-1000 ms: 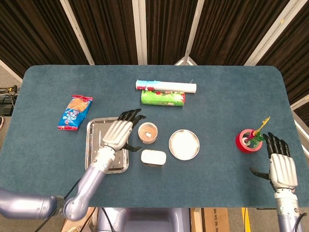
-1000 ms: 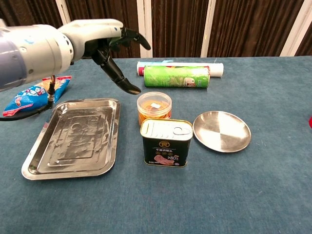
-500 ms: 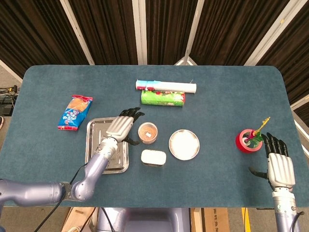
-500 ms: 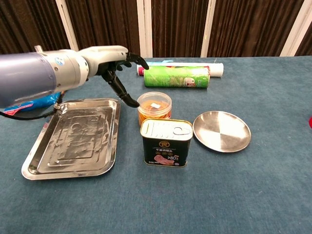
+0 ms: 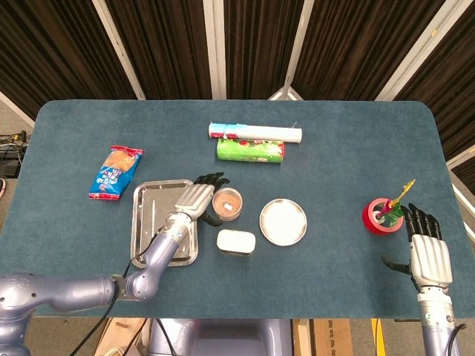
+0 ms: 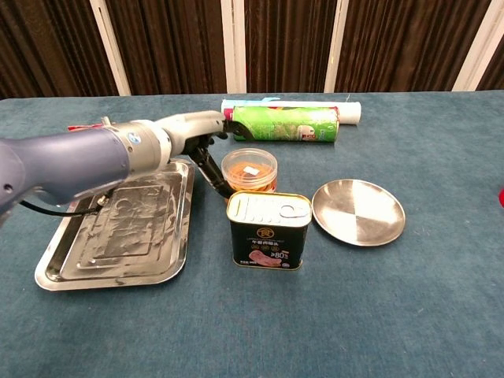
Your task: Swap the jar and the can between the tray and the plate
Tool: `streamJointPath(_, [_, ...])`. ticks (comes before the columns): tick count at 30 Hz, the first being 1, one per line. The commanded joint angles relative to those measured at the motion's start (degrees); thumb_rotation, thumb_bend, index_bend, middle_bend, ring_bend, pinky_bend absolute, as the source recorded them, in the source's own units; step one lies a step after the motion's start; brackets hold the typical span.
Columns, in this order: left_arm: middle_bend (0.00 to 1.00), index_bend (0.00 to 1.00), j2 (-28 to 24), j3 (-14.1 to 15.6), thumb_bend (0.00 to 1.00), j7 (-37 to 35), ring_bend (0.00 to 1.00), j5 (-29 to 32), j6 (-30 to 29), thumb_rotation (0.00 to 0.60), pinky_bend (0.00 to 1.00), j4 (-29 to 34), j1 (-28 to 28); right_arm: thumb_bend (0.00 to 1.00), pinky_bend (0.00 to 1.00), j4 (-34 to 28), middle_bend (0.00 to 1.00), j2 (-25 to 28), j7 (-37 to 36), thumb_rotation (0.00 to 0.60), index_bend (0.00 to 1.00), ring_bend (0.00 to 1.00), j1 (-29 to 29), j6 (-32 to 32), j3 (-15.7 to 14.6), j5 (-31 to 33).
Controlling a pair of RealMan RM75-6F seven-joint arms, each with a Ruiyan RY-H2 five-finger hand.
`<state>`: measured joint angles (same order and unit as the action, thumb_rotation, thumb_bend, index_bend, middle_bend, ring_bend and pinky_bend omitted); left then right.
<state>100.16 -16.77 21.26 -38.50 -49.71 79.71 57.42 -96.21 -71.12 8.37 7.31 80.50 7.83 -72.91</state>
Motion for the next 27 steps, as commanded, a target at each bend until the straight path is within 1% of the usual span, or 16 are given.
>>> streamJointPath(1, [0.0, 0.14, 0.5, 0.6, 0.0, -0.5, 0.0, -0.5, 0.9, 0.6, 0.04, -1.4, 0.1, 0.0, 0.0, -0.1, 0.0, 0.0, -0.4, 0.6, 0.0, 0.0, -0.1, 0.1, 0.1, 0.1])
streamJointPath(4, [0.01, 0.14, -1.1, 1.2, 0.03, -1.2, 0.0, -1.2, 1.3, 0.6, 0.11, 0.2, -0.7, 0.0, 0.0, -0.2, 0.0, 0.1, -0.4, 0.6, 0.0, 0.0, -0.1, 0.0, 0.1, -0.1])
streamJointPath(8, [0.06, 0.16, -2.5, 1.6, 0.12, -2.4, 0.02, -3.1, 0.9, 0.6, 0.19, 1.5, -1.8, 0.0, 0.0, -0.3, 0.0, 0.1, -0.3, 0.6, 0.0, 0.0, -0.1, 0.1, -0.1, -0.5])
streamJointPath(10, [0.08, 0.17, -1.6, 1.6, 0.15, -2.9, 0.03, -4.1, 0.7, 0.6, 0.21, 0.5, -1.6, 0.0, 0.0, -0.3, 0.0, 0.1, -0.5, 0.6, 0.0, 0.0, -0.1, 0.0, -0.1, -0.4])
streamJointPath(17, [0.09, 0.18, -1.0, 1.6, 0.17, -3.2, 0.03, -3.9, 1.1, 0.6, 0.21, -0.7, -1.5, 0.0, 0.0, -0.2, 0.0, 0.1, -1.0, 0.6, 0.0, 0.0, 0.0, -0.4, -0.1, -0.3])
streamJointPath(19, [0.09, 0.18, -0.1, 1.3, 0.18, -3.3, 0.04, -3.6, 1.5, 0.6, 0.21, -1.8, -1.0, 0.0, 0.0, -0.1, 0.0, 0.1, -1.0, 0.6, 0.0, 0.0, 0.0, -0.5, -0.2, -0.3])
streamJointPath(23, [0.12, 0.21, 2.3, 0.7, 0.24, -3.9, 0.06, -3.9, 1.9, 0.6, 0.21, -4.3, 0.0, 0.0, 0.0, 0.0, 0.0, 0.0, -1.1, 0.6, 0.0, 0.0, 0.1, -0.6, 0.0, -0.2])
streamJointPath(27, [0.15, 0.23, 4.8, 0.1, 0.29, -5.4, 0.07, -5.9, 1.8, 0.6, 0.22, -6.8, 0.5, 0.0, 0.0, 0.0, 0.0, 0.0, -1.0, 0.6, 0.0, 0.0, 0.1, -0.7, 0.0, -0.2])
